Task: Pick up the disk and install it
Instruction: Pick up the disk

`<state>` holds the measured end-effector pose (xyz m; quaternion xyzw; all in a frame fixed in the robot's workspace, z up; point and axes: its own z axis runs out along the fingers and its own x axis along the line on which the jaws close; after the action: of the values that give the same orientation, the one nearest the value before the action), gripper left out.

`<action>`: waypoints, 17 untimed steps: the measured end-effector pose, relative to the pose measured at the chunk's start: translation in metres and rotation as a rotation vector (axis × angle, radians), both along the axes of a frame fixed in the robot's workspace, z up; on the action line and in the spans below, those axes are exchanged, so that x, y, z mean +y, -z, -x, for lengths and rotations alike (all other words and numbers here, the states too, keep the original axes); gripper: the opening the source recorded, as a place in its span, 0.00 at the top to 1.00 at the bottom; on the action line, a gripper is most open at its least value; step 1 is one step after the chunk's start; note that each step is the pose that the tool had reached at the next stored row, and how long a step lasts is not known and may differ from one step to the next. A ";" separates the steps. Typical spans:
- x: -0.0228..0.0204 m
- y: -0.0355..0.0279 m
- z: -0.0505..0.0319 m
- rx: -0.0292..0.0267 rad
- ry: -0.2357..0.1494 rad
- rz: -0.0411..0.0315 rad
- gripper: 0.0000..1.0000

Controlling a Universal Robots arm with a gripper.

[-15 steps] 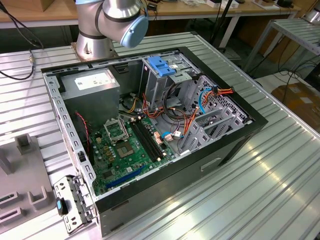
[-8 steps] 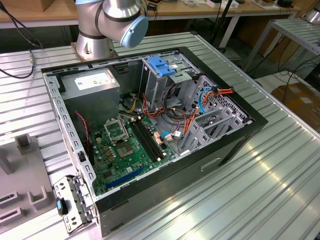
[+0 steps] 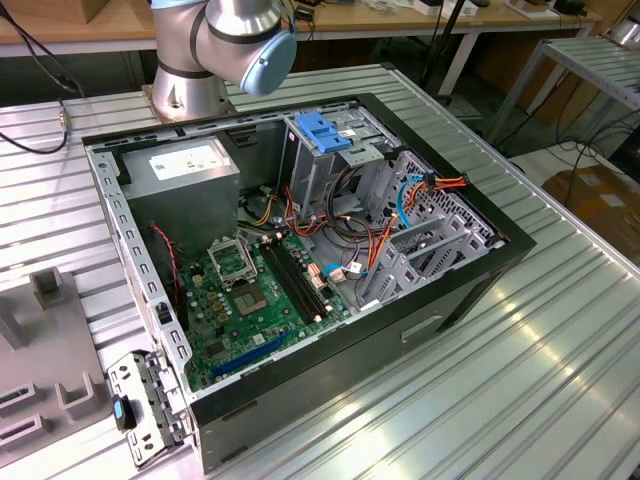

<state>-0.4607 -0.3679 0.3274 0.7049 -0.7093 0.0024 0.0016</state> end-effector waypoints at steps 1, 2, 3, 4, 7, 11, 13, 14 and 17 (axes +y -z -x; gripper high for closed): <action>0.0000 -0.0005 0.0000 0.0001 0.000 0.0000 0.63; 0.0000 -0.0011 0.0000 0.0001 0.000 0.0000 0.63; 0.0000 -0.0014 0.0000 0.0000 0.000 0.0000 0.63; 0.0000 -0.0018 0.0000 0.0000 0.000 0.0000 0.63; 0.0000 -0.0048 0.0000 0.0001 0.000 0.0001 0.63; 0.0000 -0.0087 0.0000 0.0001 0.000 0.0000 0.63; 0.0000 -0.0101 0.0000 0.0000 0.000 0.0000 0.63; 0.0000 -0.0111 0.0000 0.0002 0.000 0.0001 0.63; 0.0000 -0.0131 0.0000 0.0001 0.000 0.0000 0.63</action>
<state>-0.4607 -0.3679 0.3405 0.7049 -0.7093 0.0023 0.0017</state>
